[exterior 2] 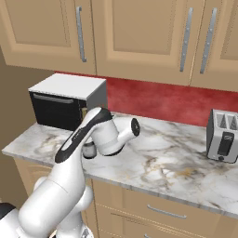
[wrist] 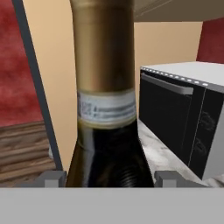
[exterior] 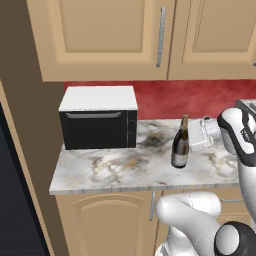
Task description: There is a wine glass and glass cup on the dining counter. Place the wine bottle next to the wine glass and the juice bottle next to the glass cup.
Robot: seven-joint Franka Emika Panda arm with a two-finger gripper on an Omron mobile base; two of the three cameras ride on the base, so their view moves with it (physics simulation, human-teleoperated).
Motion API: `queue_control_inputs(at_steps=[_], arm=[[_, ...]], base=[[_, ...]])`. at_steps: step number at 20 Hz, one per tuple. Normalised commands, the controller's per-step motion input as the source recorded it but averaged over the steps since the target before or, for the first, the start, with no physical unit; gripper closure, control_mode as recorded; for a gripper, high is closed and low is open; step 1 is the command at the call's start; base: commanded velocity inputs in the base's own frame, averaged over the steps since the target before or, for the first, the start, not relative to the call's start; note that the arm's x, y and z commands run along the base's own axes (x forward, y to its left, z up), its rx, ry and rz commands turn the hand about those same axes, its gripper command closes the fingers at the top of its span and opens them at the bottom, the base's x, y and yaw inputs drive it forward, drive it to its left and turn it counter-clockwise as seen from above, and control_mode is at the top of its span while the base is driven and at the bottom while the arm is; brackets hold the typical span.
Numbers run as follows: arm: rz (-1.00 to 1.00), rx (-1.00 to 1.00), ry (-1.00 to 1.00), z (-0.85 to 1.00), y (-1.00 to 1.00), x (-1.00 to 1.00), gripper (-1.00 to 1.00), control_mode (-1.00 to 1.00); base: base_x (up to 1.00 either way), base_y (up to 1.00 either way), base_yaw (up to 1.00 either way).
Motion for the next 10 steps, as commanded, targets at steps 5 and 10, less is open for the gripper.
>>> queue_control_inputs(at_steps=[5,10], arm=[[0.00,-0.02,0.03,0.09,0.05,-0.16,1.00,-1.00],[0.00,0.01,0.01,0.00,0.00,0.00,1.00,-1.00]], base=[[0.00,0.00,0.00],[0.00,0.00,0.00]])
